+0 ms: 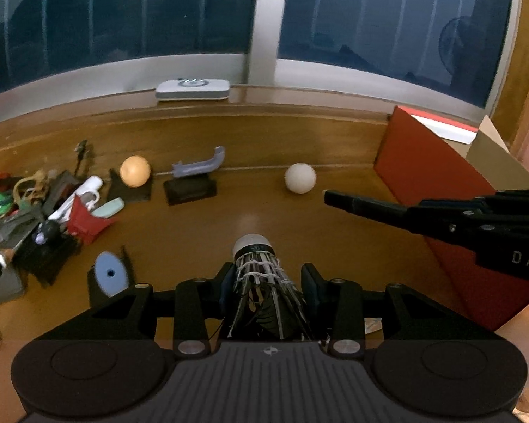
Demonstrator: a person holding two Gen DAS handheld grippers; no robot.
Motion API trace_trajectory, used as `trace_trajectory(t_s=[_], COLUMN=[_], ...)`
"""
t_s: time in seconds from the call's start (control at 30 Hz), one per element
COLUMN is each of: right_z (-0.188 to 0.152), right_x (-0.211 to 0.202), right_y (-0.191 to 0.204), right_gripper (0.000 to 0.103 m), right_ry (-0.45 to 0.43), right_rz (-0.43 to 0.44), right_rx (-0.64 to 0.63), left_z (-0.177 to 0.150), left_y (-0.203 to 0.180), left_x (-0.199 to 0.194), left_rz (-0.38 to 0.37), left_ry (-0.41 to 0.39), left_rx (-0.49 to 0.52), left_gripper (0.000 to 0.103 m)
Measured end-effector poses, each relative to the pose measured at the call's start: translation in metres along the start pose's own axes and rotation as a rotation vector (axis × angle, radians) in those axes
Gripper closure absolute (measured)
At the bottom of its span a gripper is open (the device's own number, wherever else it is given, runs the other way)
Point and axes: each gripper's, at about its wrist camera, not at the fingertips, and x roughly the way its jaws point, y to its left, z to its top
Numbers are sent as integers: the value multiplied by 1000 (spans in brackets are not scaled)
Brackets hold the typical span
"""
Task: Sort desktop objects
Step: 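Lift and carry the marker and black-feathered shuttlecock toward the cardboard box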
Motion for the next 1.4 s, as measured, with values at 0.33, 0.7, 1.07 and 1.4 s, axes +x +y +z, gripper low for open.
trace_trajectory(t_s=[0.33, 0.7, 1.07, 1.4], right_z=[4, 8, 3, -9], right_x=[-16, -38, -72, -99], right_y=[-17, -47, -83, -119], right_gripper=[87, 87, 87, 87], right_ry=[-45, -104, -173, -217], right_rz=[-8, -37, -93, -160], right_rx=[9, 42, 82, 120], left_z=[18, 42, 62, 69], left_y=[-26, -62, -112, -161], left_x=[8, 11, 9, 13], left_rz=[-15, -47, -119, -185], left_ry=[-23, -59, -107, -138], left_rx=[42, 95, 168, 231], left_gripper=[62, 62, 62, 62])
